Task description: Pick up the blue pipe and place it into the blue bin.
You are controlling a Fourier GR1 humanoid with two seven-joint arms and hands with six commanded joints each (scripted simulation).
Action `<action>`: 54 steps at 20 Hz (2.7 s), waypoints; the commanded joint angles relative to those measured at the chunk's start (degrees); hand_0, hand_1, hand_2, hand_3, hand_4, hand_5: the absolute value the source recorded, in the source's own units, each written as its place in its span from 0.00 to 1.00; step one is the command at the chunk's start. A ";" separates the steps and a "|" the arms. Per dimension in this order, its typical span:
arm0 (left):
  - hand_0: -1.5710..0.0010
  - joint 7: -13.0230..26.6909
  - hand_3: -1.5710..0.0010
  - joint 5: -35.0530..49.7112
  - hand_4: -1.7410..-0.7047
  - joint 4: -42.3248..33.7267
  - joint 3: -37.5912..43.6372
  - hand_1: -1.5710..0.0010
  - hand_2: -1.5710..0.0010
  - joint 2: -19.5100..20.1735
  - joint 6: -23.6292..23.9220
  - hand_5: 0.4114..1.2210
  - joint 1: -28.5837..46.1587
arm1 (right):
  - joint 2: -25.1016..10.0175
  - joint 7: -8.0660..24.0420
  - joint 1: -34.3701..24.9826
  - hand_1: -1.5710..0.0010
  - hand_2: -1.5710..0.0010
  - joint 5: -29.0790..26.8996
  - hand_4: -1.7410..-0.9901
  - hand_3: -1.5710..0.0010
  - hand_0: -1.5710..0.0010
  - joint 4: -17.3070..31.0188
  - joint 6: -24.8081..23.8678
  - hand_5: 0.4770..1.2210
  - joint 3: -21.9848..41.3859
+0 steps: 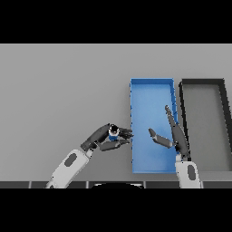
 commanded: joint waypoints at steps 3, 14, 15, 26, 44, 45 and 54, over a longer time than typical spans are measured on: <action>0.00 2.71 0.00 -0.14 0.26 -0.97 -0.35 0.00 0.00 -0.59 -0.98 1.00 -0.24 | 0.65 -0.22 0.58 1.00 1.00 0.50 0.82 1.00 1.00 0.78 -0.37 0.13 0.35; 0.00 2.65 0.00 -1.61 0.26 -1.31 1.19 0.00 0.00 -1.39 -3.64 1.00 0.63 | 8.65 -2.57 15.48 0.99 0.99 4.64 0.75 1.00 1.00 -10.11 -9.81 0.12 2.85; 0.00 2.47 0.00 -2.52 0.26 -1.32 0.50 0.00 0.00 -2.09 -3.41 1.00 1.25 | 8.38 -6.15 15.99 0.99 0.98 1.81 0.77 1.00 1.00 -12.45 -8.27 0.13 2.66; 0.00 3.35 0.00 -4.78 0.26 -1.22 2.39 0.00 0.00 -3.05 -5.31 1.00 1.37 | -3.78 11.52 5.53 1.00 1.00 -5.86 0.69 1.00 1.00 -26.06 8.22 0.08 8.12; 0.00 3.56 0.00 -4.85 0.28 -0.59 5.03 0.00 0.00 -5.13 -11.76 1.00 1.57 | 2.78 29.23 -21.90 0.99 0.99 -12.86 0.70 1.00 1.00 -18.20 17.22 0.05 16.90; 0.00 3.35 0.00 -5.93 0.27 -0.27 4.88 0.00 0.00 -5.83 -11.28 1.00 1.33 | 2.97 29.07 -22.27 0.98 0.96 -12.91 0.70 1.00 1.00 -17.29 17.85 0.05 17.19; 0.00 4.45 0.17 -6.04 0.05 -0.72 6.12 0.00 0.01 -7.33 -12.39 1.00 2.24 | 7.26 27.23 -25.66 0.19 0.19 -15.18 0.33 0.27 0.20 -12.63 18.18 0.41 17.45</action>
